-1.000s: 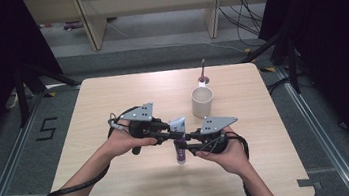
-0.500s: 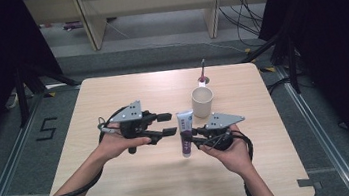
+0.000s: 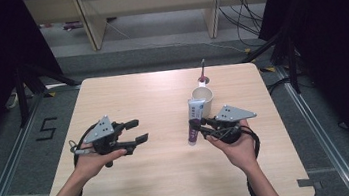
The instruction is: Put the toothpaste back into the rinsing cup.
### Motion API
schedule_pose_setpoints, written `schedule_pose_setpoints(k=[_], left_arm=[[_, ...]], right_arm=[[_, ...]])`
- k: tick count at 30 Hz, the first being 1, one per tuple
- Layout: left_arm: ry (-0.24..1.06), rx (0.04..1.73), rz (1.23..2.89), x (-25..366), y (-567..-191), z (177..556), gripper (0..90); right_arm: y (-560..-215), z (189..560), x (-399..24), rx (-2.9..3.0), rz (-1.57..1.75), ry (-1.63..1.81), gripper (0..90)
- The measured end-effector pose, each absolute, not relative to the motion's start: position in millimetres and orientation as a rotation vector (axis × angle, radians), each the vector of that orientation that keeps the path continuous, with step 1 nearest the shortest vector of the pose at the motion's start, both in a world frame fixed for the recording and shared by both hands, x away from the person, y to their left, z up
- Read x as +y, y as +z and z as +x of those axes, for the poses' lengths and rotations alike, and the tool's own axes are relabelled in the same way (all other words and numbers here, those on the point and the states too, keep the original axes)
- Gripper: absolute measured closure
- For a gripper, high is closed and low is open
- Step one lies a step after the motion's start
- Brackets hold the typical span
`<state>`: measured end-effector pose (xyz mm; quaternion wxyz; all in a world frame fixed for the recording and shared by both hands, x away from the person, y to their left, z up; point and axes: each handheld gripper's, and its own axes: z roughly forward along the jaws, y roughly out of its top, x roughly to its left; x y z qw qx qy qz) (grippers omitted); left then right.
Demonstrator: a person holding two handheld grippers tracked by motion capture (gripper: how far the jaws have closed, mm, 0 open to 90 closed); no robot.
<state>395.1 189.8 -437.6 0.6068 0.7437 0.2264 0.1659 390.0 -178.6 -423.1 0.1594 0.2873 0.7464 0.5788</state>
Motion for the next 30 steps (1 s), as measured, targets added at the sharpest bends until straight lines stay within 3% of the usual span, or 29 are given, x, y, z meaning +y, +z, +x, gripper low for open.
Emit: schedule_pose_setpoints(k=[5, 21, 30], left_arm=[[0.483, 0.607, 1.655, 210, -452, 391, 35.6], [0.545, 0.798, 1.538, 235, -504, 381, 34.6], [0.574, 0.843, 1.544, 242, -514, 382, 33.9]], right_arm=[[-418, 394, -185, 2.087, 0.847, 1.652, 74.7], [-407, 404, -199, 1.996, 0.887, 1.624, 74.6], [-395, 414, -204, 1.932, 0.892, 1.586, 74.5]])
